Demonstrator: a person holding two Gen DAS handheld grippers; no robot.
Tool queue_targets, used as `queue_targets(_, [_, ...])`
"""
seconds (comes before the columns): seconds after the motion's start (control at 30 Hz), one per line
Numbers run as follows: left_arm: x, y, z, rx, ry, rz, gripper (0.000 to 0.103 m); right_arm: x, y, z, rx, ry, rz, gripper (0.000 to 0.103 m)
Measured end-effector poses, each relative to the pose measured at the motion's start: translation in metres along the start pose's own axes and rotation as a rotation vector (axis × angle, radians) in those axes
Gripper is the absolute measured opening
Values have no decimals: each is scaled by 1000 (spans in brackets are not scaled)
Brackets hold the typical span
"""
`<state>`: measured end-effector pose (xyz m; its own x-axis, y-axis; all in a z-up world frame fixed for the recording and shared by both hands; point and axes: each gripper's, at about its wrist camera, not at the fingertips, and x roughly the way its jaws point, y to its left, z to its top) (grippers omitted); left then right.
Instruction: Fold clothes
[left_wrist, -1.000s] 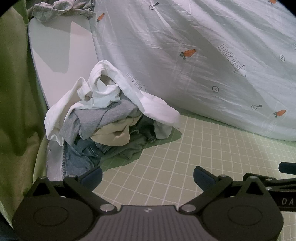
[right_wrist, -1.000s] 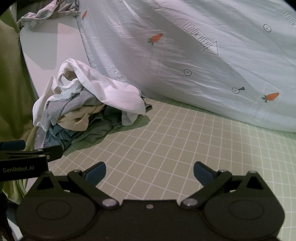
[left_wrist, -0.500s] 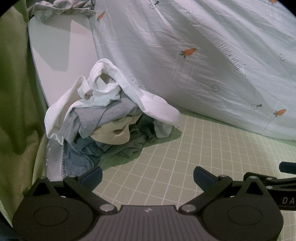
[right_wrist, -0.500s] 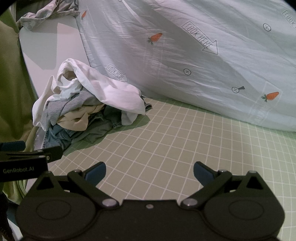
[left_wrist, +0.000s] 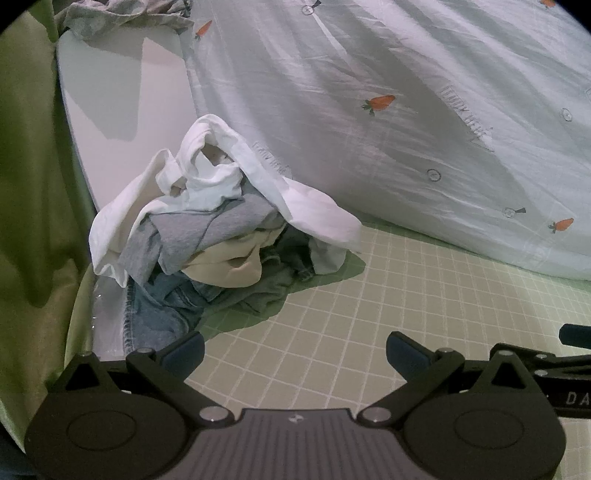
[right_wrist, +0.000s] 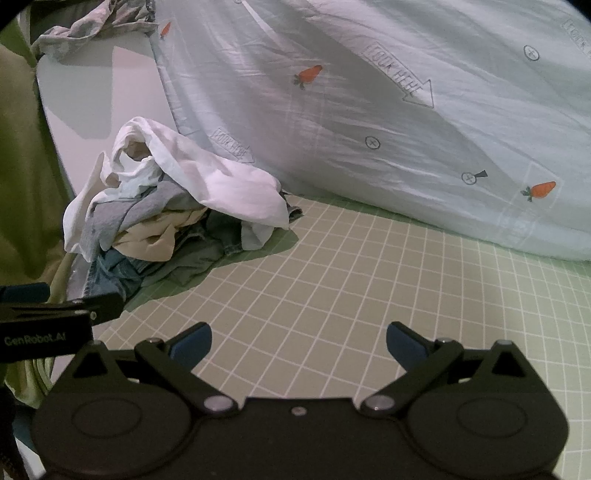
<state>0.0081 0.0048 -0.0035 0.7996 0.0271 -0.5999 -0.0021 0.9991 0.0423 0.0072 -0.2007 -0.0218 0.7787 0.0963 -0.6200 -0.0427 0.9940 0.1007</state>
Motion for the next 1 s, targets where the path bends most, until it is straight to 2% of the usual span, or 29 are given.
queue_targets(0.23, [13, 9, 13, -14, -2, 14, 103, 14, 4, 9, -27, 0, -13, 102])
queue_targets(0.57, [46, 40, 69, -14, -63, 31, 103, 58, 22, 52, -67, -22, -26, 102])
queue_targets(0.73, [73, 69, 110, -49, -95, 52, 103, 100, 44, 88, -118, -38, -16, 102])
queue_targets(0.83, [99, 86, 134, -71, -83, 80, 102, 127, 55, 105, -131, -45, -19, 102])
queue_targets(1.0, [146, 113, 155, -108, -40, 97, 90, 188, 72, 125, -140, -17, -52, 102])
